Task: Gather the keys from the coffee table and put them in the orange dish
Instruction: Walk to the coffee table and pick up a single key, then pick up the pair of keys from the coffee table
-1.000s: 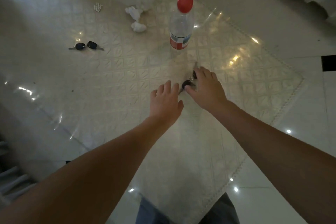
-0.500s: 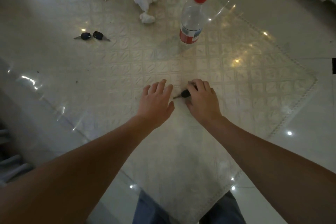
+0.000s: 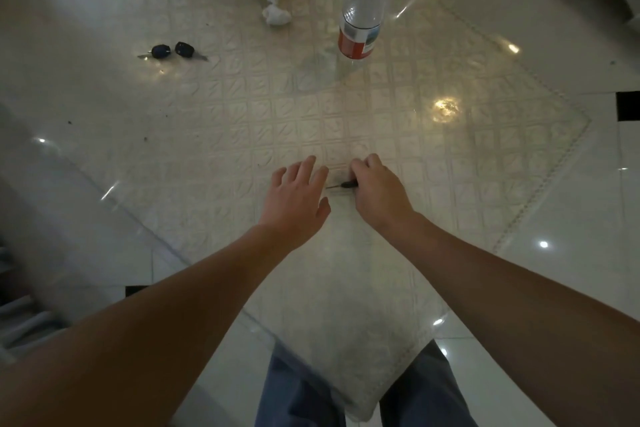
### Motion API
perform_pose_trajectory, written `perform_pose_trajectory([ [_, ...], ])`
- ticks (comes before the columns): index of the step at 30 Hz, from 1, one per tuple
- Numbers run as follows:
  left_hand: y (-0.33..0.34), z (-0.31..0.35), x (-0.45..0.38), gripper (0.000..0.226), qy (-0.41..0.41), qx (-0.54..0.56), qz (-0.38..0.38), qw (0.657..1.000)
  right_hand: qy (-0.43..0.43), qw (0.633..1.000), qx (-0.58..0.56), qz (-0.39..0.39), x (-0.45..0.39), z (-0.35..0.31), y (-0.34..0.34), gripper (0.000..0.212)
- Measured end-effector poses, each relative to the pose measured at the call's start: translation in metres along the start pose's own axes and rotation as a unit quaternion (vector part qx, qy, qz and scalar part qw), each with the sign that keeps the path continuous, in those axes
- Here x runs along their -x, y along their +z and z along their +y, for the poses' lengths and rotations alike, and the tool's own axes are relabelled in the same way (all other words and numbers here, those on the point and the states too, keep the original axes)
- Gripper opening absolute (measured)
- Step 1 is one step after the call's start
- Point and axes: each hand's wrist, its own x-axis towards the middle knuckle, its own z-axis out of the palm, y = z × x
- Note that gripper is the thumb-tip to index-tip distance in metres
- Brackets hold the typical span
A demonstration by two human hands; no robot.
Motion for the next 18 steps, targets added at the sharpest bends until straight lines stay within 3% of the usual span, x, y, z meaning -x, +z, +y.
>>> perform_pose_trajectory([
  [10, -0.036, -0.028, 0.065, 0.061, 0.040, -0.029, 0.024, 0.999, -0.035, 0.994, -0.072, 0.081, 0.061, -0.036, -0.025, 0.010],
  [18, -0.137, -0.028, 0.136, 0.060, 0.079, -0.040, 0.057, 0.994, 0.048, 0.975, -0.157, 0.153, 0.146, -0.083, -0.102, 0.009],
])
